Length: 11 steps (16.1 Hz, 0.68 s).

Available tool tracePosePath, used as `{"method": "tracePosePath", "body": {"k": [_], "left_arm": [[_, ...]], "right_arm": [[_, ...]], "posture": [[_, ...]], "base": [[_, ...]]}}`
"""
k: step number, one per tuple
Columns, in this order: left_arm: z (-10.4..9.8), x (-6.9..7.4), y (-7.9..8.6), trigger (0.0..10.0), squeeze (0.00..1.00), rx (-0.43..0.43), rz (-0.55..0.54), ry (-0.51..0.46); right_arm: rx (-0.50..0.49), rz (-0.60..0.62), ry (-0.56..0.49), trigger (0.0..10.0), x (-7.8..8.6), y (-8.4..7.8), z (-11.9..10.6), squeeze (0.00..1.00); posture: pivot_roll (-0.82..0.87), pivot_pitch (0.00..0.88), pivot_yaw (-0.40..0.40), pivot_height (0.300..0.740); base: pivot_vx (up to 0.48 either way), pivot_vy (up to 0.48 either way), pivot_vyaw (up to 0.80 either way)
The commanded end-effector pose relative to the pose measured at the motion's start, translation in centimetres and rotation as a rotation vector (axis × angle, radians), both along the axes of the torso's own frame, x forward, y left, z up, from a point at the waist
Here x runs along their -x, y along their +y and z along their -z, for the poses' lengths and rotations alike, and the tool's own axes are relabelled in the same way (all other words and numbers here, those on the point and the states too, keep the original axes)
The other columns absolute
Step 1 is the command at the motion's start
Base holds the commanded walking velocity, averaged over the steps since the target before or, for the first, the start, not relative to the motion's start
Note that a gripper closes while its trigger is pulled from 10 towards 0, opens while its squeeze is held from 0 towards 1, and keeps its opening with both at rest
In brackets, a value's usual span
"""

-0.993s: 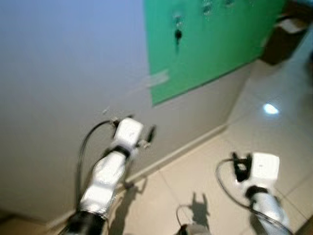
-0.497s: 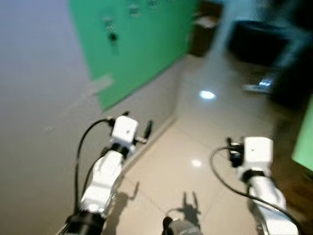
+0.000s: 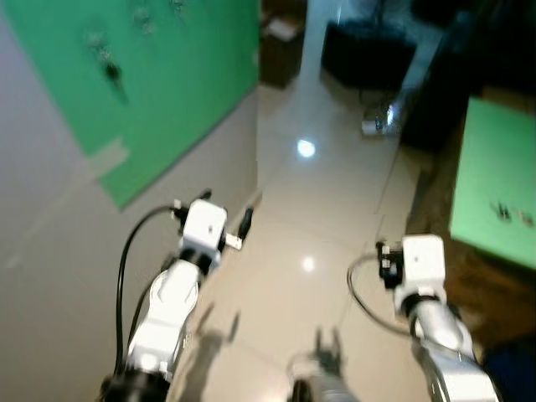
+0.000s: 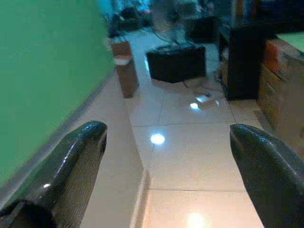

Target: Hang keys on a hook

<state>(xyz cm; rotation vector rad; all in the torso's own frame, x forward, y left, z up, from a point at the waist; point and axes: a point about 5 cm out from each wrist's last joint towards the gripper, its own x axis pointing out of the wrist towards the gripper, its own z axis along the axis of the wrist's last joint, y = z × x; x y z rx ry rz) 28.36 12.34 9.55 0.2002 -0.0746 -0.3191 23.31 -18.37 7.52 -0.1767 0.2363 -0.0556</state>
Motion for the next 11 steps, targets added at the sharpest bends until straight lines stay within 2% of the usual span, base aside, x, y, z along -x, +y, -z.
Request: {"method": "tracePosePath", "body": {"k": [1, 5, 9, 11], "left_arm": [[-0.3, -0.1, -1.2, 10.0, 0.0, 0.005, 0.051, -0.007], [-0.3, -0.5, -2.2, 10.0, 0.0, 0.004, 0.097, -0.003], [-0.4, -0.6, -2.3, 10.0, 0.0, -0.01, 0.107, -0.011], [-0.3, -0.6, -1.8, 10.0, 0.0, -0.007, 0.085, -0.004]], "right_arm": [[0.027, 0.055, 0.007, 10.0, 0.5, -1.2, 0.0, 0.0], [0.051, 0.063, -0.009, 10.0, 1.5, -1.6, -0.3, 0.0], [0.049, 0.063, -0.014, 10.0, 1.5, -1.2, -0.4, 0.0], [0.039, 0.042, -0.026, 10.0, 1.0, -0.6, -0.6, 0.0]], "posture": [[-0.21, 0.074, 0.048, 0.74], [-0.24, 0.081, 0.081, 0.74], [-0.24, 0.082, 0.077, 0.74], [-0.23, 0.082, 0.07, 0.74]], "base": [[0.0, -0.281, -0.51], [0.0, -0.28, 0.0], [0.0, -0.28, 0.0], [0.0, 0.0, 0.0]]}}
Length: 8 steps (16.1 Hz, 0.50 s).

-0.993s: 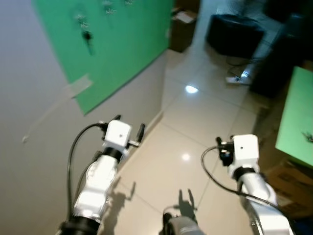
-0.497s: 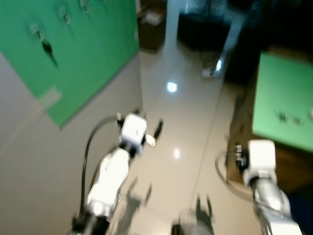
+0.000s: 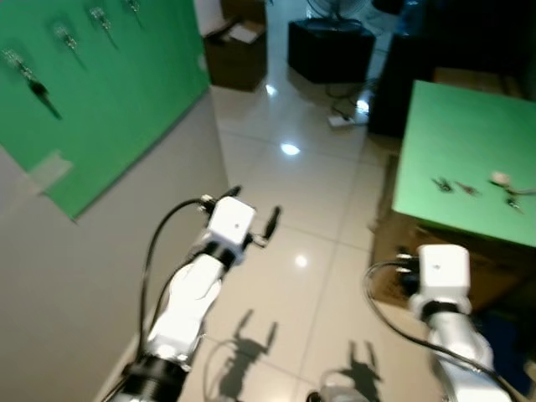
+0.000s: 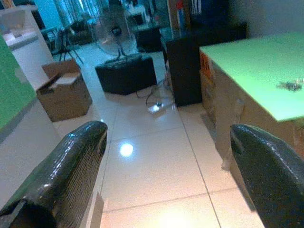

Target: Hang keys on a hook

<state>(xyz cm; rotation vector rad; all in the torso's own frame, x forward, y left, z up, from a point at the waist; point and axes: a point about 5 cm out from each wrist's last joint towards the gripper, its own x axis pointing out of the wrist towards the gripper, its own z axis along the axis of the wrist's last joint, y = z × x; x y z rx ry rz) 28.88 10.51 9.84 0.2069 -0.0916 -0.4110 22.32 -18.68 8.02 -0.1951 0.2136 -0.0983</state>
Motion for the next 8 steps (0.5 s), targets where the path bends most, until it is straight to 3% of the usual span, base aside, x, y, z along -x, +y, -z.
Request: {"method": "tracePosePath", "body": {"k": [1, 4, 5, 8], "left_arm": [[-0.31, -0.08, 0.3, 10.0, 0.0, 0.02, -0.022, -0.011], [-0.63, 0.09, 0.54, 10.0, 0.0, 0.025, -0.007, -0.041], [-0.77, 0.16, 0.46, 10.0, 0.0, 0.04, 0.003, -0.049], [-0.83, 0.28, 0.36, 10.0, 0.0, 0.044, 0.014, -0.054]], "right_arm": [[0.009, -0.006, -0.007, 10.0, -0.23, 0.05, -0.19, 0.0], [-0.042, -0.011, -0.038, 10.0, -0.86, 0.46, -0.61, 0.0], [-0.047, -0.009, -0.049, 10.0, -1.02, 0.4, -0.79, 0.0], [-0.051, 0.007, -0.049, 10.0, -0.89, 0.12, -0.81, 0.0]], "posture": [[-0.23, 0.078, 0.067, 0.74], [-0.21, 0.081, 0.06, 0.74], [-0.21, 0.081, 0.06, 0.74], [-0.22, 0.086, 0.063, 0.74]], "base": [[0.0, 0.0, 0.0], [0.0, 0.0, -0.14], [0.0, 0.0, -0.8], [0.312, 0.0, -0.8]]}}
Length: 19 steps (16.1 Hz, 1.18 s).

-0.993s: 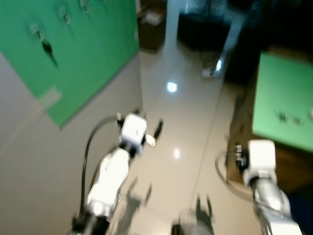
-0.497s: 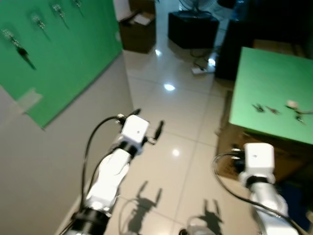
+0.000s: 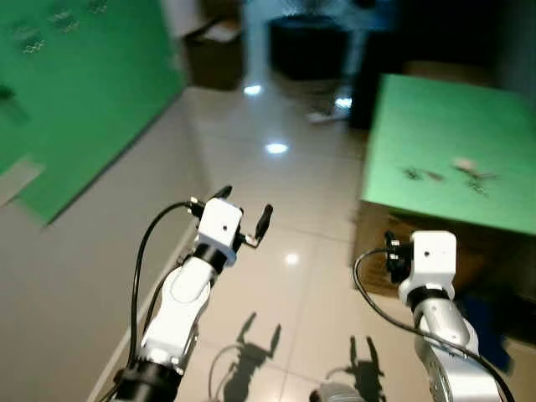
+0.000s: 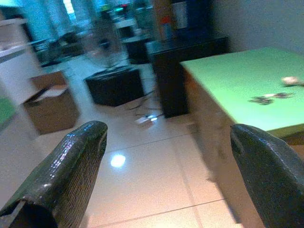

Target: Hang keys on a hook

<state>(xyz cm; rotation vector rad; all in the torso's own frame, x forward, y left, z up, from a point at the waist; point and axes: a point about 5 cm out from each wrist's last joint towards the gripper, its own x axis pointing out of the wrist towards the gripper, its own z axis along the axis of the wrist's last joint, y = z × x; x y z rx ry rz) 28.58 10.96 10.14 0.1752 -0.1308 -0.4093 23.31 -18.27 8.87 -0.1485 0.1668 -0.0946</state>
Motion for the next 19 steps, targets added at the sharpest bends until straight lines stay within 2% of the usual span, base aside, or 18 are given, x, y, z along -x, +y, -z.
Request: {"method": "tracePosePath", "body": {"k": [1, 8, 13, 19], "left_arm": [[-0.5, 0.0, -0.1, 10.0, 0.0, 0.007, 0.019, -0.019], [-0.7, -0.6, -0.3, 10.0, 0.0, 0.008, 0.039, -0.022], [-0.7, -0.6, -0.1, 10.0, 0.0, -0.023, 0.055, -0.02], [-0.7, -0.6, -0.1, 10.0, 0.0, -0.002, 0.045, -0.016]], "right_arm": [[-0.007, 0.018, 0.005, 10.0, 0.3, -0.4, 0.2, 0.0], [-0.009, 0.07, -0.009, 10.0, 0.4, -1.4, -0.1, 0.0], [-0.007, 0.079, -0.004, 10.0, 0.4, -1.4, 0.1, 0.0], [0.046, -0.083, -0.053, 10.0, -0.3, 0.0, -0.9, 0.0]], "posture": [[-0.22, 0.084, 0.066, 0.74], [-0.23, 0.086, 0.086, 0.74], [-0.22, 0.097, 0.094, 0.74], [-0.23, 0.095, 0.087, 0.74]], "base": [[0.364, 0.0, -0.8], [0.372, 0.0, -0.8], [0.372, 0.0, -0.8], [0.372, 0.0, 0.11]]}}
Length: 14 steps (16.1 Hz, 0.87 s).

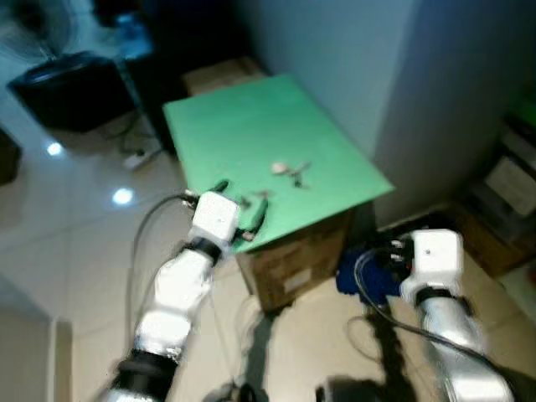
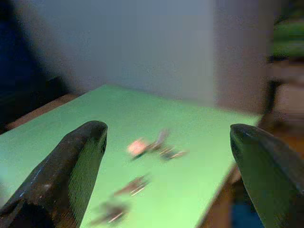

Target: Hang keys on a hook

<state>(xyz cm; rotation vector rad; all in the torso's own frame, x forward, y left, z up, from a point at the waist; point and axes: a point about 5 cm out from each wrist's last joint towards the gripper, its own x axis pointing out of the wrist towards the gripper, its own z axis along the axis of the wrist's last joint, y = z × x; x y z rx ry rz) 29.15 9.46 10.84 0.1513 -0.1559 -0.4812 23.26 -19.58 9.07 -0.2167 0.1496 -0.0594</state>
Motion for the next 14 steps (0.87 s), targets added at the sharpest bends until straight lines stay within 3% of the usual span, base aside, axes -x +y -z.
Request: {"method": "tracePosePath", "body": {"k": [1, 5, 8, 10, 14], "left_arm": [[0.0, 0.0, 1.3, 10.0, 0.0, -0.023, -0.031, -0.002], [0.2, 0.2, 1.5, 10.0, 0.0, -0.021, -0.034, 0.001], [1.0, 0.5, 1.6, 10.0, 0.0, -0.003, -0.05, 0.034], [2.1, 0.8, 2.1, 10.0, 0.0, 0.037, -0.132, 0.079], [2.9, 1.6, 3.3, 10.0, 0.0, 0.03, -0.214, 0.101]], "right_arm": [[-0.012, -0.061, -0.04, 10.0, -0.5, 1.4, -0.8, 0.0], [0.013, -0.106, -0.036, 10.0, -0.7, 1.7, -0.7, 0.0], [0.05, -0.141, -0.044, 10.0, -0.7, 2.0, -0.7, 0.0], [0.108, -0.163, -0.045, 10.0, -1.0, 2.2, -0.6, 0.0], [0.168, -0.175, -0.08, 10.0, -1.5, 2.6, -0.4, 0.0]], "posture": [[-0.23, 0.092, 0.086, 0.74], [-0.23, 0.085, 0.08, 0.74], [-0.23, 0.084, 0.068, 0.74], [-0.23, 0.084, 0.047, 0.74], [-0.2, 0.082, 0.002, 0.74]], "base": [[0.368, 0.0, 0.8], [0.372, 0.0, 0.8], [0.375, 0.0, 0.0], [0.371, 0.0, 0.0], [0.351, 0.0, 0.0]]}}
